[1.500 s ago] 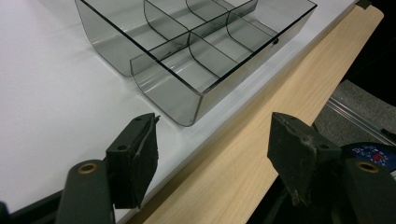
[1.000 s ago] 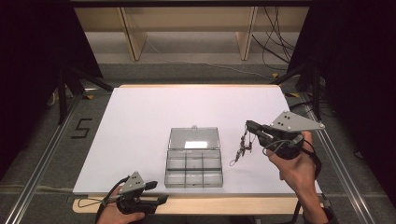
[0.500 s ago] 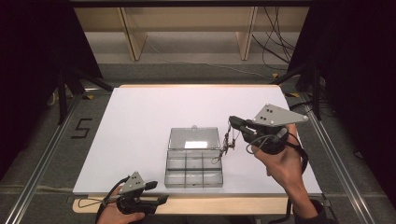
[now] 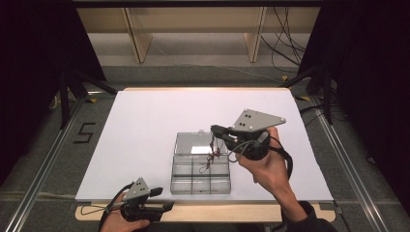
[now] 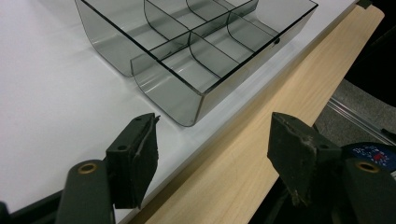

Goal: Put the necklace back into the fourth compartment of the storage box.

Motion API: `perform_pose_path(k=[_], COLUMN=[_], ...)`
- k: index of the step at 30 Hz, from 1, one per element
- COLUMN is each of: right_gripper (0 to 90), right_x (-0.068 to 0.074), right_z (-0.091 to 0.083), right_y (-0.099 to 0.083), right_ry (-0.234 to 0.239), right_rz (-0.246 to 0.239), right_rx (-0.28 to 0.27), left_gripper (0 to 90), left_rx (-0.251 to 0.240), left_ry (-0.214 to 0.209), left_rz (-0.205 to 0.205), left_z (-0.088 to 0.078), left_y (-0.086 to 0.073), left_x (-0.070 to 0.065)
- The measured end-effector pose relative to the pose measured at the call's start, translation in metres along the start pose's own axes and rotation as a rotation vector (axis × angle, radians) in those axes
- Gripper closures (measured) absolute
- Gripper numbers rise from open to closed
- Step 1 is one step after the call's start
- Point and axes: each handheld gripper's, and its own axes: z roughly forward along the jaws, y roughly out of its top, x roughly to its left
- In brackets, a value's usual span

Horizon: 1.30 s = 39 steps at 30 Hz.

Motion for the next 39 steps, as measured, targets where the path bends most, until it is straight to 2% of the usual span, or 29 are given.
perform_pose_path(k=[1, 3, 4, 7, 10, 14, 15, 17, 19, 21, 24, 26, 27, 29, 30, 34, 35, 36, 39], right_gripper=[88.3, 88.3, 88.3, 88.3, 88.3, 88.3, 88.3, 88.3, 88.3, 88.3, 88.3, 88.3, 88.3, 88.3, 88.3, 88.3, 88.3, 88.3, 88.3], right_x=[0.002, 0.005, 0.008, 0.013, 0.017, 0.024, 0.026, 0.029, 0.032, 0.034, 0.037, 0.039, 0.04, 0.041, 0.04, 0.043, 0.044, 0.044, 0.046], right_z=[0.002, 0.005, 0.01, 0.017, 0.022, 0.029, 0.032, 0.037, 0.04, 0.043, 0.047, 0.049, 0.051, 0.052, 0.053, 0.057, 0.058, 0.06, 0.065], right_y=[0.001, 0.002, 0.003, 0.006, 0.008, 0.01, 0.01, 0.01, 0.01, 0.011, 0.01, 0.008, 0.006, 0.005, 0.003, -0.004, -0.006, -0.008, -0.012], right_ry=[0.011, 0.018, 0.037, 0.047, 0.059, 0.072, 0.081, 0.102, 0.113, 0.124, 0.129, 0.137, 0.147, 0.143, 0.144, 0.162, 0.16, 0.163, 0.179], right_rz=[-0.001, 0.009, 0.0, -0.022, -0.017, -0.028, -0.022, -0.027, -0.025, -0.034, -0.048, -0.034, -0.038, -0.031, -0.048, -0.028, -0.009, -0.02, -0.023], right_rx=[0.004, 0.002, 0.005, 0.006, 0.009, 0.006, 0.011, 0.016, 0.017, 0.028, 0.031, 0.031, 0.045, 0.041, 0.047, 0.067, 0.08, 0.071, 0.081], left_gripper=[32.5, 32.6, 32.6, 32.5, 32.6, 32.6, 32.6, 32.6, 32.6, 32.6, 32.6, 32.6, 32.6, 32.6, 32.6, 32.6, 32.6, 32.5, 32.5], left_rx=[0.006, 0.005, 0.006, 0.006, -0.01, -0.011, 0.023, 0.0, 0.009, -0.007, -0.008, -0.007, 0.012, -0.009, -0.006, 0.001, 0.011, -0.007, -0.009], left_ry=[0.006, 0.006, 0.005, 0.005, -0.002, 0.0, 0.012, 0.014, 0.012, 0.003, 0.002, 0.002, 0.012, 0.002, 0.003, 0.008, 0.01, 0.001, 0.0], left_rz=[-0.017, -0.017, -0.017, -0.017, -0.007, -0.015, 0.009, -0.012, -0.008, -0.024, -0.023, -0.022, -0.004, -0.025, -0.022, -0.016, -0.008, -0.016, -0.007], left_z=[0.0, 0.0, 0.0, 0.0, 0.0, 0.0, -0.001, 0.0, -0.001, 0.0, 0.0, 0.0, -0.001, 0.0, 0.0, 0.0, -0.001, 0.0, 0.0], left_y=[0.0, 0.0, 0.0, 0.0, 0.0, 0.0, 0.0, 0.0, 0.0, -0.001, -0.001, -0.001, 0.0, -0.001, -0.001, 0.0, 0.0, -0.001, 0.0], left_x=[0.0, -0.001, 0.0, 0.0, 0.0, -0.001, 0.001, 0.0, 0.001, -0.001, -0.001, -0.001, 0.001, -0.001, -0.001, 0.0, 0.0, -0.001, 0.0])
